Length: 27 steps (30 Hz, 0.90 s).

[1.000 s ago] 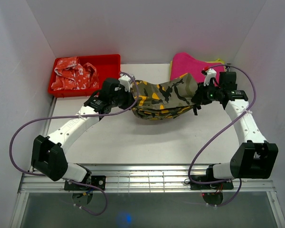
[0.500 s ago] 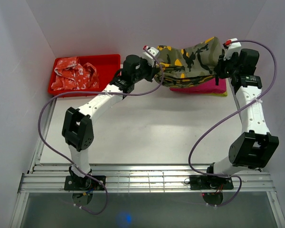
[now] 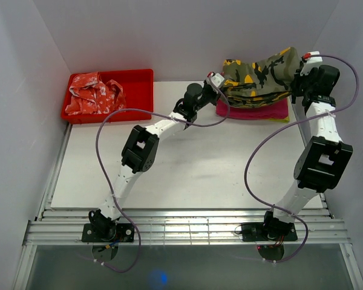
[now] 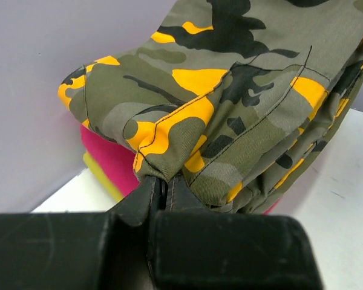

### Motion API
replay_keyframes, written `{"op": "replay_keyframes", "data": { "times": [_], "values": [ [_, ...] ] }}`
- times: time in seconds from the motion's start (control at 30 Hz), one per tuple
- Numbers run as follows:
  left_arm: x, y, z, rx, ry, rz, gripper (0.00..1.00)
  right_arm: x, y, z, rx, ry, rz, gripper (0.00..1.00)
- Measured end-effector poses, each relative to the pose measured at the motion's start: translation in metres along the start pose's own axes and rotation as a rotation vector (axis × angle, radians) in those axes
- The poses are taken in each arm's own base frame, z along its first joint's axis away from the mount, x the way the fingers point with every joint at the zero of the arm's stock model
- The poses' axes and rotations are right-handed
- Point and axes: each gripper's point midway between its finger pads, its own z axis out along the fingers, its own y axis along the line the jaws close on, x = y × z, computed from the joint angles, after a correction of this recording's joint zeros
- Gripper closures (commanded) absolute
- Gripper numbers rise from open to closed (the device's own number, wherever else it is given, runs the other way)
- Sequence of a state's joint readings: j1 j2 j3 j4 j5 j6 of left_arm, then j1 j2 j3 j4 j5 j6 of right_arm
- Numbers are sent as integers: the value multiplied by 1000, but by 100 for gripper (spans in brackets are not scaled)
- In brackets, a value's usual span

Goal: Fold and stack the trousers
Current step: Neatly place the folded trousers to the corner

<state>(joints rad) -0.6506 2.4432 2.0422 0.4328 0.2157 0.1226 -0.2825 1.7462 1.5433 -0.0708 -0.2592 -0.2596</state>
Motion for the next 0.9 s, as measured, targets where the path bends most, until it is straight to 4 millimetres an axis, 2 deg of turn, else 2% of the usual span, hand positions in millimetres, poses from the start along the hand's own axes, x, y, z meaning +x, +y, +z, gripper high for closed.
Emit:
{"op": "replay_keyframes", "data": {
  "times": [0.13,0.2,0.3,0.43,0.57,0.73,0.9],
  "values": [
    [27,0,18,-5,-35,27,100,30,-11,31,4,20,9,92],
    [44,0,20,-9,-29,43,100,53,-10,47,-8,52,21,92],
    [59,1,20,-17,-20,65,100,86,-7,65,-27,100,41,92],
    [56,2,20,-24,-48,94,100,112,-8,82,-40,137,65,92],
    [58,4,18,-33,-59,105,100,110,-7,88,-54,130,75,92],
    [59,9,16,-43,-59,108,100,89,-6,89,-70,90,66,92],
    [55,12,11,-52,-52,107,100,77,-2,84,-87,67,67,92]
  ]
}}
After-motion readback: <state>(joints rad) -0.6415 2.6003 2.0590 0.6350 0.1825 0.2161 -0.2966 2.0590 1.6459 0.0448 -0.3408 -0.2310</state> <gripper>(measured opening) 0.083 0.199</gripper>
